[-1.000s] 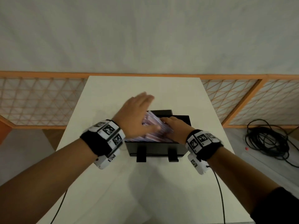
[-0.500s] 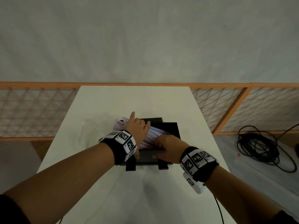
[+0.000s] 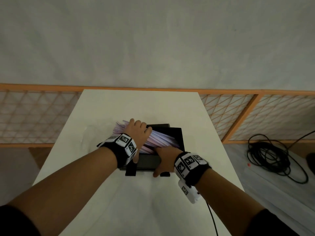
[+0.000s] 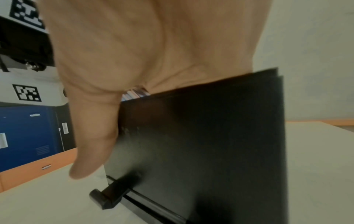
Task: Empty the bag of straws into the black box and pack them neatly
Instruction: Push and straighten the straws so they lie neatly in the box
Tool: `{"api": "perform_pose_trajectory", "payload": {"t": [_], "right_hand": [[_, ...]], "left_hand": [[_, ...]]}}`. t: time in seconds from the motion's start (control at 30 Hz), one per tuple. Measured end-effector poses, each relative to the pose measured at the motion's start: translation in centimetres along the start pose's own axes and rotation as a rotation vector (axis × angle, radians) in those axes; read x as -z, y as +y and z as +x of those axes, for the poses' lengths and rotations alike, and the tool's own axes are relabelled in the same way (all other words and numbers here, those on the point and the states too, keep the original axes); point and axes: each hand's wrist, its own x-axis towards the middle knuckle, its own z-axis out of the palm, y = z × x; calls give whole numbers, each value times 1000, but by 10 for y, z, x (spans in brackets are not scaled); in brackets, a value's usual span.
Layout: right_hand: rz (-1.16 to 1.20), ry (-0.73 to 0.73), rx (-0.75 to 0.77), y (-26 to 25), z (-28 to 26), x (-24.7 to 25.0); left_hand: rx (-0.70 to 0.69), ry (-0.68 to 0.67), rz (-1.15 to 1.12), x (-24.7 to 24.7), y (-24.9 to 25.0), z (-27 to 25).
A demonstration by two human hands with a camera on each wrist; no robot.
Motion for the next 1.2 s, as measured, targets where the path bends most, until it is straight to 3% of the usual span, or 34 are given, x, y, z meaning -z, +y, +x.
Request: {"api": "perform_pose_trajectory", "payload": {"t": [0.17, 0.3, 0.5, 0.9, 1.2], "right_hand": [[-52, -6, -57, -7, 6, 2], [-77, -33, -116, -16, 1, -5], [160, -70, -117, -39, -6, -15], [273, -80, -314, -58, -9, -6], [196, -54, -262, -51, -7, -1]], "left_hand": [[3, 63, -53, -4, 1, -3], [-41, 34, 44, -10, -5, -9], [-112, 38, 75, -30, -20, -23], [-163, 55, 4, -31, -30, -37], [-144, 79, -20, -34, -34, -40]]}}
